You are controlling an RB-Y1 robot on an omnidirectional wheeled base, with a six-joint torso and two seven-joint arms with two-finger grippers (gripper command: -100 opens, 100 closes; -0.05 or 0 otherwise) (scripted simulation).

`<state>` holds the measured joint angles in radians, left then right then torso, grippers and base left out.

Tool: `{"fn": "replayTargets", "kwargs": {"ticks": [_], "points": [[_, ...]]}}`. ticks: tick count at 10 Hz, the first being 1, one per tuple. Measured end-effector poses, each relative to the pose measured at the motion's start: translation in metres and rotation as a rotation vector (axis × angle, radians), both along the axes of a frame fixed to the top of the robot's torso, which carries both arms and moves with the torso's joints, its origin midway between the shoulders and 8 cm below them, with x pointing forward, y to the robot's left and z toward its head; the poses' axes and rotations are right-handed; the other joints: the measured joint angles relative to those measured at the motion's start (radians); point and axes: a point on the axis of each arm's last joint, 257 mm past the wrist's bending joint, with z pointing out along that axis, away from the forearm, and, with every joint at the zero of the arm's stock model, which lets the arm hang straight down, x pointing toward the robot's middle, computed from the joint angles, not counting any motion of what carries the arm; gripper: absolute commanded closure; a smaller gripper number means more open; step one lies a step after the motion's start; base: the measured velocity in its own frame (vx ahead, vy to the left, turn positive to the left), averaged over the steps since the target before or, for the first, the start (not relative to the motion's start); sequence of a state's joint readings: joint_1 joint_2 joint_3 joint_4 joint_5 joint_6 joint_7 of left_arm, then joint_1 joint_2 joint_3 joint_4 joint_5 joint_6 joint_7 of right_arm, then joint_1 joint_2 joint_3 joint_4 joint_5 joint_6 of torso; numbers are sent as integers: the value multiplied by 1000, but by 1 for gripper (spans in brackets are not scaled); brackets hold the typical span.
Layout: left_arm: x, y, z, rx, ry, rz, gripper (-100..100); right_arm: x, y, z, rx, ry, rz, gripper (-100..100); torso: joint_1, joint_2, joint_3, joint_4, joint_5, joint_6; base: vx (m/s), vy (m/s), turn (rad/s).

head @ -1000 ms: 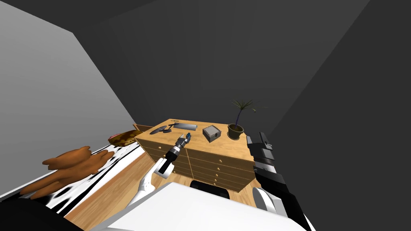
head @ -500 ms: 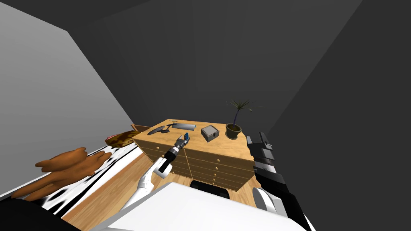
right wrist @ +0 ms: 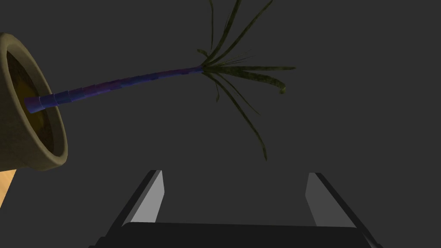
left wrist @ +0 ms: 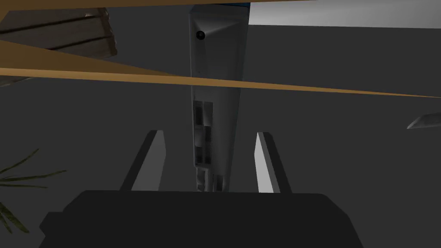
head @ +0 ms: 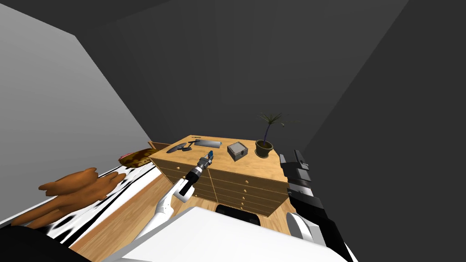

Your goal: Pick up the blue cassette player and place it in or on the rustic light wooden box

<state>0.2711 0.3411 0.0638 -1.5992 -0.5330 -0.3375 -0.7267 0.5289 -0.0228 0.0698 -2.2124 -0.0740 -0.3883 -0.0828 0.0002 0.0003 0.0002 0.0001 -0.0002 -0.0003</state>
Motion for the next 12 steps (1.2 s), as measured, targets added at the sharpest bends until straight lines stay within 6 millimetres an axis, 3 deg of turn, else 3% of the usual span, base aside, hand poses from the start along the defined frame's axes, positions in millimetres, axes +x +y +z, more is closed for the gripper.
{"fn": "replayTargets", "kwargs": {"ticks": [3,4,5,6,7,12], "points": [[0,1,0,2,0,1,100,0,0,0,0,0,0,0,0,0,0,0,1,1,0,0,0],[0,1,0,2,0,1,0,0,0,0,0,0,0,0,0,0,0,0,1,1,0,0,0],[0,1,0,2,0,1,100,0,0,0,0,0,0,0,0,0,0,0,1,1,0,0,0],[0,1,0,3,0,1,0,0,0,0,0,0,0,0,0,0,0,0,1,1,0,0,0],[0,1,0,3,0,1,100,0,0,0,0,0,0,0,0,0,0,0,1,1,-5,-40,43],[26,25,45,5,-41,23,100,0,0,0,0,0,0,0,-7,0,0,1,-1,1,-2,-86,27]]}}
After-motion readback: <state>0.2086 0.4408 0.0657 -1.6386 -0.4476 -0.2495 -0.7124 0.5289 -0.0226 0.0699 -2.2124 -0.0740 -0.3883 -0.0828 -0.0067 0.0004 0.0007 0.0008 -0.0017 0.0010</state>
